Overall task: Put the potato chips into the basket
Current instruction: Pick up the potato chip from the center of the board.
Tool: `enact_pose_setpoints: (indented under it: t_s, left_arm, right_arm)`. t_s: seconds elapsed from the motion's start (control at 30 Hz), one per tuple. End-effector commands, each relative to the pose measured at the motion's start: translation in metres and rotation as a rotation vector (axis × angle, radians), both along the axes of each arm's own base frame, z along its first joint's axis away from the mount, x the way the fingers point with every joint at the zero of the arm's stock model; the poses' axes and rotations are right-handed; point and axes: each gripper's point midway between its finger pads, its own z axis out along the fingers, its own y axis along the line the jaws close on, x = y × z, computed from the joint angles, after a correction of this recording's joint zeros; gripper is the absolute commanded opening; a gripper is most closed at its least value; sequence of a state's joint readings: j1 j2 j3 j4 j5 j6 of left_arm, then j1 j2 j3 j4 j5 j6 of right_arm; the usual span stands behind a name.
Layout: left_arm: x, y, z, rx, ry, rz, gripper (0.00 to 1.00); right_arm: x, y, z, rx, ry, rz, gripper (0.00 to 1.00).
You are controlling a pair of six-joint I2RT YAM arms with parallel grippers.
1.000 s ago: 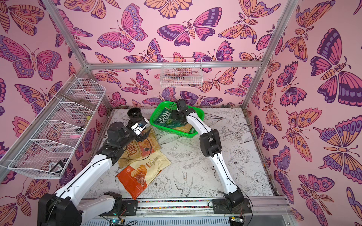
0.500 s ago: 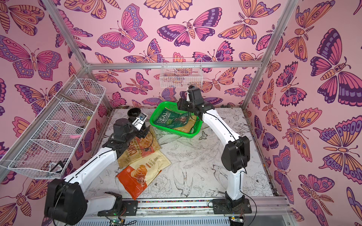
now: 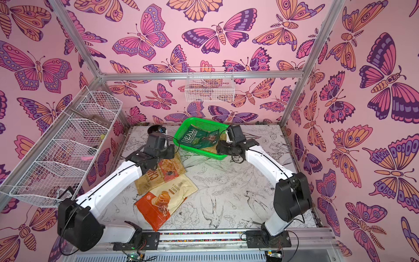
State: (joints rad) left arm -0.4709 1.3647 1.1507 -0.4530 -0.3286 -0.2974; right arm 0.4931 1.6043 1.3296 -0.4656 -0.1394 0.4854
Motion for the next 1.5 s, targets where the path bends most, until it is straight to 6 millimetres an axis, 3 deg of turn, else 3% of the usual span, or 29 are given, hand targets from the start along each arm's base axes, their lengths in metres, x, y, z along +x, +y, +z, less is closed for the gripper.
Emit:
enact_pose_setpoints:
  t_s: [0.0,0.17,0.27,0.47,0.63,0.7,0.8,0.9,0.97,1.0,1.07,1.13,1.17,1.47]
  left_arm:
    - [-0.023,0.032,-0.038,-0.012,0.131,0.252,0.7]
    - [-0.028,0.034,-0.071,-0.04,0.222,0.34,0.74]
    - [-0.028,0.035,-0.089,-0.084,0.277,0.388,0.76]
    - [-0.039,0.051,-0.133,-0.162,0.409,0.537,0.77]
    - [-0.046,0.07,-0.153,-0.12,0.439,0.624,0.78]
    - [-0.048,0.076,-0.163,-0.106,0.475,0.644,0.78]
    - [-0.048,0.075,-0.177,-0.097,0.524,0.625,0.76]
    - [-0.048,0.061,-0.202,-0.09,0.644,0.536,0.73]
    - [-0.052,0.057,-0.216,-0.075,0.709,0.518,0.66]
    - [-0.054,0.057,-0.221,-0.072,0.723,0.519,0.58]
    - [-0.056,0.059,-0.224,-0.06,0.729,0.526,0.25]
    - [-0.057,0.063,-0.223,-0.045,0.715,0.537,0.04]
    - [-0.057,0.065,-0.22,-0.04,0.704,0.54,0.0]
    - [-0.054,0.071,-0.213,-0.008,0.678,0.551,0.05]
  right_arm:
    - [-0.009,-0.01,-0.005,-0.04,0.011,0.009,0.67]
    - [-0.008,-0.01,0.002,-0.044,-0.002,0.019,0.67]
    - [-0.011,-0.009,0.016,-0.018,-0.028,0.025,0.67]
    - [-0.011,-0.001,0.016,0.03,-0.007,0.033,0.67]
    - [-0.011,0.005,0.013,0.075,0.009,0.032,0.67]
    - [-0.009,0.009,0.0,0.076,0.048,0.036,0.67]
    - [-0.01,0.015,-0.003,0.097,0.073,0.053,0.67]
    - [-0.01,0.02,-0.007,0.111,0.1,0.066,0.67]
    - [-0.011,0.023,-0.011,0.114,0.125,0.076,0.66]
    - [-0.011,0.023,-0.011,0.114,0.134,0.081,0.66]
    - [-0.012,0.025,-0.012,0.117,0.148,0.093,0.66]
    - [-0.012,0.026,-0.015,0.116,0.158,0.093,0.66]
    - [-0.012,0.026,-0.017,0.115,0.161,0.094,0.66]
    - [-0.008,0.027,-0.025,0.142,0.216,0.097,0.65]
